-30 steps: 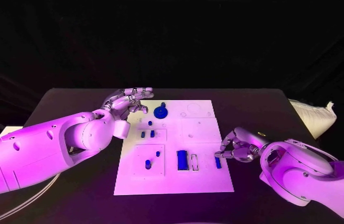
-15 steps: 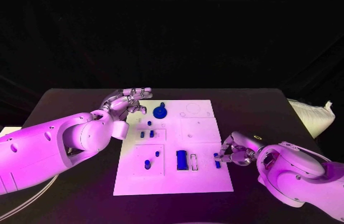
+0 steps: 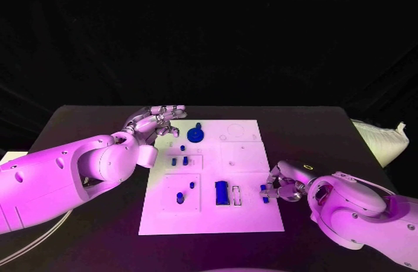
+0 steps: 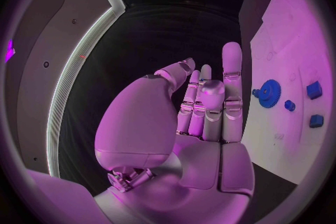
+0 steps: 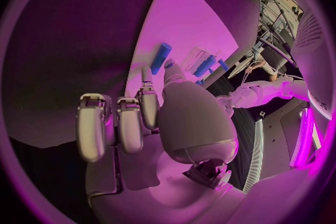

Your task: Assemble the parts on the task board

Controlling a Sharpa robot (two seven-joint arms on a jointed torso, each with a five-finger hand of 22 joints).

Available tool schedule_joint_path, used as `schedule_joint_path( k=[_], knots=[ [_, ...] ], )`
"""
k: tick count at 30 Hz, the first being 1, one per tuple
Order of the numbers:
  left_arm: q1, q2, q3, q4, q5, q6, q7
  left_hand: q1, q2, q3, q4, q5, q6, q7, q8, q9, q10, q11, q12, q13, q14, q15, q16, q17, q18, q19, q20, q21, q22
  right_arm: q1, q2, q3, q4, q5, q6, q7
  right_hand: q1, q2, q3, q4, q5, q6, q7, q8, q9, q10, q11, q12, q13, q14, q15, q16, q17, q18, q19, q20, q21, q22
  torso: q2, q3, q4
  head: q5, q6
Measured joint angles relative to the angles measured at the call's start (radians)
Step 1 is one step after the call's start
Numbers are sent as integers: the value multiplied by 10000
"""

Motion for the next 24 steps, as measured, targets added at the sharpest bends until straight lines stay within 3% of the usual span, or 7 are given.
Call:
schedule_joint_path(
  k=[2, 5, 9, 13, 16, 20, 24],
  knots=[
    [0, 0, 0, -1, -2, 3, -1, 0, 0, 0, 0, 0, 0, 0, 0, 0, 0, 0, 0, 0, 0, 0, 0, 0, -1, 0, 0, 0, 0, 1, 44, 0, -20, -97, 66, -6, 68, 24, 50, -49, -168, 65, 2, -33, -22, 0, 0, 2, 3, -11, 19, 0, 0, 0, 0, 0, 0, 0, -1, 0, -1, 1, -3],
    [-1, 0, -1, -3, -5, 9, -2, 0, 0, 0, 0, 0, 0, 0, 0, 0, -21, 17, 1, 0, 0, 0, 0, -3, -1, -21, 21, 0, 0, 2, 141, 4, -56, -371, 216, -16, 242, -64, 203, -203, -1025, 194, -28, -48, -45, -1, 1, 3, 3, 7, 24, 0, 0, 0, 0, 0, 0, 0, -1, 0, 1, 13, -9],
    [-1, -1, -1, -5, -8, 16, -5, 0, 0, 0, 0, 0, -38, 36, 0, 0, -74, 2, 42, 0, 0, 0, 0, -15, 0, -36, 36, 0, 1, -21, 264, 19, -91, -860, 465, -19, 561, -361, 484, -550, -1534, 286, -69, -43, -49, -36, 37, -31, 3, 63, -20, 0, -1, 0, 0, 0, 0, -1, -5, 0, 3, 22, -14],
    [-2, -3, -2, -6, -11, 20, -7, 0, 0, 0, 0, 0, -38, 36, 0, 0, -74, 1, 42, 0, 0, 0, 0, -15, -1, -36, 36, 0, 1, -48, 361, 41, -105, -1423, 730, -19, 812, -609, 765, -878, -1773, 350, -97, -119, -52, -37, 37, -117, 3, 36, -49, 0, -1, 0, 0, 0, 0, -1, -8, -1, 1, 35, -31],
    [-2, -4, -3, -8, -12, 24, -10, 0, 0, 0, 0, 0, -38, 36, -1, 0, -74, 2, 42, 0, 0, 0, 0, -15, 0, -36, 36, 0, 1, -59, 414, 50, -89, -1814, 908, -8, 945, -668, 951, -1065, -1848, 412, -55, -185, -54, -36, 37, -120, 3, 36, -49, 0, -2, 1, -1, 0, 1, -2, -9, -2, -3, 39, -43],
    [-3, -4, -4, -9, -15, 30, -14, 0, 0, -2, -2, 0, -38, 36, -1, 0, -73, 2, 42, 0, 0, 0, 0, -15, 0, -36, 36, 0, 1, -67, 465, 57, -54, -2192, 1082, 13, 972, -695, 1190, -1297, -1956, 449, -91, -326, -329, -37, 38, -133, 3, 36, -49, 0, -2, 0, 0, 0, 1, -2, -12, -2, -6, 46, -40],
    [-3, -3, -5, -11, -21, 35, -16, 0, 0, -28, -28, 0, -38, 36, -1, 0, -73, 2, 42, 0, 0, 0, 0, -14, 0, -36, 36, 0, 1, -78, 492, 56, 2, -2403, 1176, 41, 999, -722, 1639, -1461, -1699, 483, -55, -311, -341, -37, 38, -208, 3, 36, -48, 10, -2, 0, 0, 0, 1, -2, -12, 0, -5, 48, -33]
  ],
)
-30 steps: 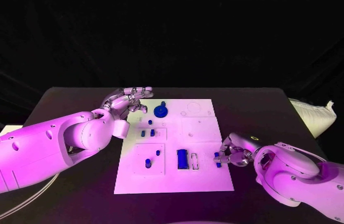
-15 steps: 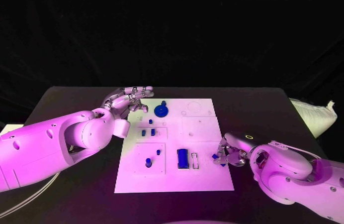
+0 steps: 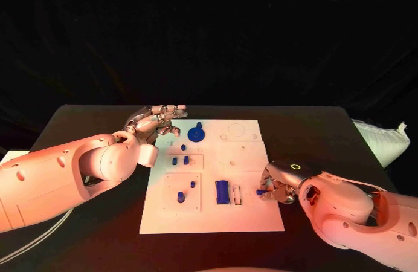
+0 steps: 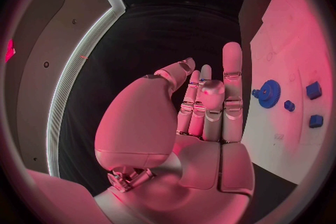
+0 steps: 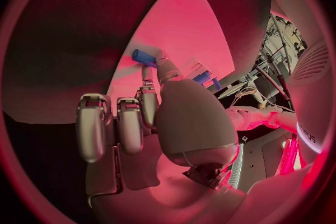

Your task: Assemble the parts on the task board

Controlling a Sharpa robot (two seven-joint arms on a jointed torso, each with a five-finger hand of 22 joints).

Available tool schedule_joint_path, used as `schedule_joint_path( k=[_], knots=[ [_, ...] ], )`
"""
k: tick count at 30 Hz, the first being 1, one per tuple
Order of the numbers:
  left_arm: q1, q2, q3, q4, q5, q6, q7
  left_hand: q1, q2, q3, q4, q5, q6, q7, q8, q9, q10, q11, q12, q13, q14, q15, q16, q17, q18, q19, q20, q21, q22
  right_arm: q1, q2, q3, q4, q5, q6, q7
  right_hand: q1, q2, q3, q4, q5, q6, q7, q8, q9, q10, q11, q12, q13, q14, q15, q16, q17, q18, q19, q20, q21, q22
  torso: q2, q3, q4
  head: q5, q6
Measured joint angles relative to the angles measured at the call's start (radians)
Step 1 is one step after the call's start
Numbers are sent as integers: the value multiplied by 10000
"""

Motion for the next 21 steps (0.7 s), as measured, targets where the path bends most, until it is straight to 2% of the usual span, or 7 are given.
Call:
schedule_joint_path(
  k=[4, 6, 9, 12, 16, 19, 21],
  knots=[
    [0, 1, -1, -1, -11, 4, -2, 0, 0, 0, 0, 0, 0, 0, 0, 0, 0, 0, 0, 0, 0, 0, 0, 0, 0, 0, 0, 0, 0, -15, 6, -13, 42, -94, -38, 23, -4, 4, 482, -88, 502, -18, 17, -31, -15, 0, 0, -6, 0, 0, 1, 31, 0, 0, 0, 0, 51, 5, 0, 2, 0, 2, -6],
    [-1, 1, -1, -2, -16, 5, -3, 0, 0, 0, 0, 0, 0, 0, 0, 0, 0, 0, 0, 0, 0, 0, 0, 0, -1, 0, 0, 0, 1, -27, -6, -25, 66, -87, -112, 24, -62, 62, 729, -104, 616, -35, 34, -53, -16, 0, 0, -26, -4, -1, 1, 31, -1, 0, 0, 0, 51, 8, 1, 2, -2, 9, -12],
    [-3, 4, -2, -3, -24, 7, -4, 0, 0, 0, 0, 0, 0, 0, 0, 0, 0, 0, 0, 0, 0, 0, 0, 1, -1, 0, 0, 0, 1, -59, -58, -51, 129, 75, -343, 18, -281, 281, 1315, -94, 655, -81, 77, -127, -18, 0, 0, -108, -6, 0, 1, 31, -1, 1, 0, 0, 51, 8, 1, 2, -2, 17, -23],
    [-7, 13, -3, -8, -29, 7, -5, 0, 0, 0, 0, 0, 0, 0, 0, 0, 0, 0, 0, 0, 0, 0, 0, 0, -1, 0, 0, 0, 1, -78, -123, -69, 177, 414, -658, -24, -349, 349, 2014, 36, 694, -133, 126, -234, -48, 0, 0, -237, -13, 0, 2, 30, -1, 0, 0, 0, 51, 7, -5, 3, 1, 18, -28],
    [-17, 30, -6, -23, -36, 8, -7, 0, 0, 0, 0, 0, 0, 0, 0, 0, 1, 0, 0, 0, 0, 0, 0, 1, 0, 0, 0, 0, 1, -80, -146, -73, 328, 1039, -1160, -70, -495, 488, 2490, 234, 694, -155, 109, -236, -106, 0, 0, -268, -24, 0, 3, 30, -1, 0, 0, 0, 51, 7, -16, -6, 2, 23, -3],
    [-27, 42, -9, -38, -39, 8, -8, 0, 0, 0, 0, 0, 0, 0, 0, 0, 1, 0, 0, 0, 0, 0, 0, 1, -1, 0, 0, 0, 1, -56, -136, -62, 455, 1584, -1547, -86, -816, 482, 2522, 231, 694, -171, 93, -237, -107, 0, 0, -256, -127, 0, 2, 30, -2, 1, 0, 0, 51, 7, -24, -9, 6, 23, 9],
    [-35, 51, -11, -38, -41, 8, -9, 0, 0, 1, 0, 0, 0, 0, 0, 0, 1, 0, 0, 0, 0, 0, 0, 1, 0, 0, 0, 0, 1, -46, -114, -60, 529, 1992, -1802, -96, -1038, 329, 2923, 423, 694, -174, 90, -245, -107, -1, 0, -177, -686, -1, 2, 30, -2, 0, 0, 0, 51, 7, -34, -9, 8, 20, 2]
  ],
)
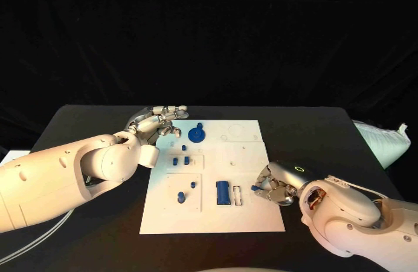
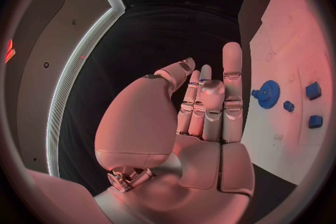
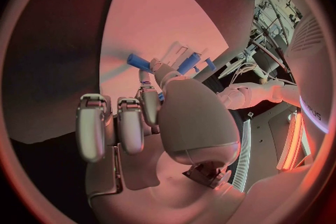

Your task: Assemble the parts on the task board

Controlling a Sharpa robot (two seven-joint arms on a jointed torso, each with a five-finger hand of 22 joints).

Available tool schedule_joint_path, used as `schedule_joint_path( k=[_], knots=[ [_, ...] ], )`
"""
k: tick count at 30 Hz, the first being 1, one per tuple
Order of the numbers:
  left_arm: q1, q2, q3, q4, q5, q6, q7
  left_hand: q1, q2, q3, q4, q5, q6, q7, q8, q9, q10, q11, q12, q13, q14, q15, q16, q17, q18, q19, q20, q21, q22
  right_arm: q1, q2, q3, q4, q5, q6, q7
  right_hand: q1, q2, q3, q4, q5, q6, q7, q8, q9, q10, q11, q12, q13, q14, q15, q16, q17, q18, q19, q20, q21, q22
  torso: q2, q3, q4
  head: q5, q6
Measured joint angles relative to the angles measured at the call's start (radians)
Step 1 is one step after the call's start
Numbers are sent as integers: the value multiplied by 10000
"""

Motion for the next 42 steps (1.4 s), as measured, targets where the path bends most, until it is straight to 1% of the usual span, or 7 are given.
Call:
schedule_joint_path(
  k=[5, 12, 15, 18, 24, 34, 42],
  knots=[
    [-7, 12, -1, 0, -3, 0, -1, 0, 0, 0, 0, 0, 0, 0, 0, 0, 0, 0, 0, 0, 0, 0, 0, 0, 1, 0, 0, 0, 0, 18, 105, 0, 85, 842, -440, -20, -358, -289, 337, 232, -44, 41, 41, -1, 1, 3, -2, 202, -1084, 0, 0, 41, 0, -1, 0, 0, 0, -1, -7, -5, 12, -22, -12],
    [-14, 19, -5, 0, -6, 1, -3, 0, 0, 0, 0, 0, 0, 0, 0, 0, 1, 0, 0, 0, 0, 0, 0, 1, 0, 0, 0, 0, 1, 25, 309, 1, 37, 1669, -711, -48, -646, -474, 436, 326, -43, 62, 61, -1, 14, 7, -6, 419, -1232, 0, -1, 49, 8, 0, 0, 0, 0, -2, -3, -7, 14, -21, 14],
    [-15, 19, -5, 7, -7, 1, -4, 0, 0, 0, 0, 0, 0, 0, 0, 0, 1, 0, 0, 0, 0, 0, 0, 1, 0, 0, 0, 0, 1, 25, 439, 1, -53, 1933, -735, -63, -886, -608, 457, 356, 392, 151, 113, 40, 97, -27, -45, 659, -1207, 1, 0, 103, 8, -117, 0, 0, 72, -2, 4, -7, 11, -17, 14],
    [-16, 19, -5, 10, -8, 1, -4, 0, 0, 0, 0, 0, 0, 0, 0, 0, 1, 0, 0, 0, 0, 0, 0, 1, 0, 0, 0, 0, 1, 25, 572, 0, -155, 2098, -723, -75, -1162, -698, 301, 512, 798, 276, 94, 182, 238, 22, -135, 1130, -1207, 1, -39, 155, 7, -118, -38, -39, 154, -3, 9, -4, 8, -14, 14],
    [-17, 18, -5, 18, -10, 2, -6, 0, 0, 0, 0, 0, 0, 0, 0, 0, 1, 0, 0, 0, 0, 0, 0, 1, -1, 0, 0, 0, 1, 25, 827, -3, -381, 2304, -669, -99, -1368, -720, 52, 616, 1183, 400, -2, 247, 311, 77, -192, 1459, -1208, -17, -90, 155, 6, -116, -35, -114, 154, -3, 11, -1, 3, 0, 13],
    [-17, 20, -5, 22, -13, 3, -9, 0, 0, 0, 0, 0, 1, 0, 0, 0, 1, -1, 0, 0, 0, 0, 0, 1, 0, 0, 0, 0, 1, 25, 1124, -4, -674, 2370, -642, -148, -1409, -763, -31, 642, 1238, 503, -99, 247, 338, 129, -244, 1459, -1209, -18, -92, 155, 5, -116, -35, -113, 154, -5, 11, 5, 12, 33, 9],
    [-17, 21, -5, 26, -15, 3, -16, 0, 0, 0, 0, 0, 1, 0, 0, 0, 1, 0, 0, 0, 0, 0, 0, 1, -1, 0, 0, 0, 1, 53, 1272, 22, -822, 2315, -308, -179, -1512, -762, -182, 659, 1238, 699, -222, 298, 410, 182, -296, 1392, -1210, 17, -128, 155, 4, -116, -35, -113, 153, -5, 11, 4, 1, 59, -15]
  ],
)
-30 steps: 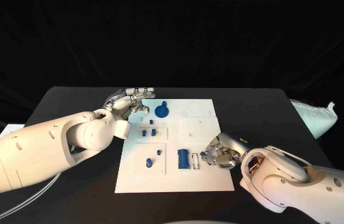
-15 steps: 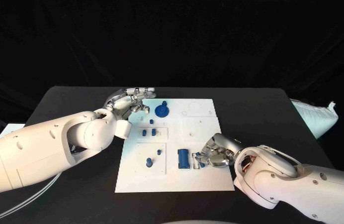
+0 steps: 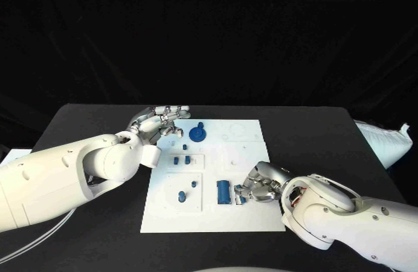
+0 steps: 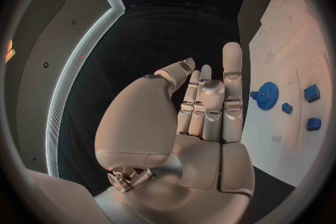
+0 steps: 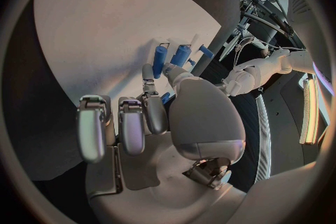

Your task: Assemble the parts on the task board

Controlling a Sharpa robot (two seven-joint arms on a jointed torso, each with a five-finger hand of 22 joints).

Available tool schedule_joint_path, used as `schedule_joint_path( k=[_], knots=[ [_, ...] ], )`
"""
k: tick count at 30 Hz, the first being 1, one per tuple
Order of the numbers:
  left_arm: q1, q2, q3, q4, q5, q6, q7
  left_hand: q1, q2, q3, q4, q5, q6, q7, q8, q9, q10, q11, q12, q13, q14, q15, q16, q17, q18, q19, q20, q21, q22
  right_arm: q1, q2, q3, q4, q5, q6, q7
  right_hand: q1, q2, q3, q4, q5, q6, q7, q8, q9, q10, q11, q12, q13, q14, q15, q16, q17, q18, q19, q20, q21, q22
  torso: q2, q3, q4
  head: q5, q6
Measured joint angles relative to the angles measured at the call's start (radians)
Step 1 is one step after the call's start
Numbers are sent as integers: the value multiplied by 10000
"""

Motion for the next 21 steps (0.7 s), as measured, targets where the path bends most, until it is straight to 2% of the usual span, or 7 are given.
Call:
schedule_joint_path(
  k=[4, 11, 21],
  knots=[
    [0, 17, 0, 0, -1, 2, -10, 0, 0, 0, 0, 0, 0, 0, 68, 0, 0, 0, 40, 0, -36, 36, 0, -30, 1, 0, 0, 0, -15, 3, 62, 5, -37, -80, 200, -22, -15, 15, -33, 31, -58, 81, -44, 37, -8, 1, 1, 0, -1, 0, 1, 0, -1, 1, 21, -22, 0, 0, -1, 7, 6, 17, -5],
    [0, 26, 0, 1, -2, 4, -24, 0, 0, 0, 0, 0, 0, 0, 68, 0, 0, 0, 40, 0, -36, 36, 0, -30, 0, 0, 0, 0, -14, -3, 115, 0, -75, -180, 465, -32, -291, 208, -320, 261, -241, 194, -157, 36, 98, 1, 1, -135, -1, -32, -31, 0, -1, 1, 36, -36, 40, -1, -5, 6, -2, 39, -16],
    [0, 27, -3, 1, -2, 6, -37, 0, 0, 0, 0, 0, 0, 0, 68, 0, 0, 0, 40, 0, -36, 36, 0, -29, 0, 0, 0, 0, -14, -15, 137, -11, -87, -283, 622, -55, -509, 250, -733, 511, -287, 355, -249, 231, 318, 36, -36, 67, -3, -3, -74, 0, -3, 6, 23, -95, 40, 6, -1, 5, -1, 36, -6]
  ],
)
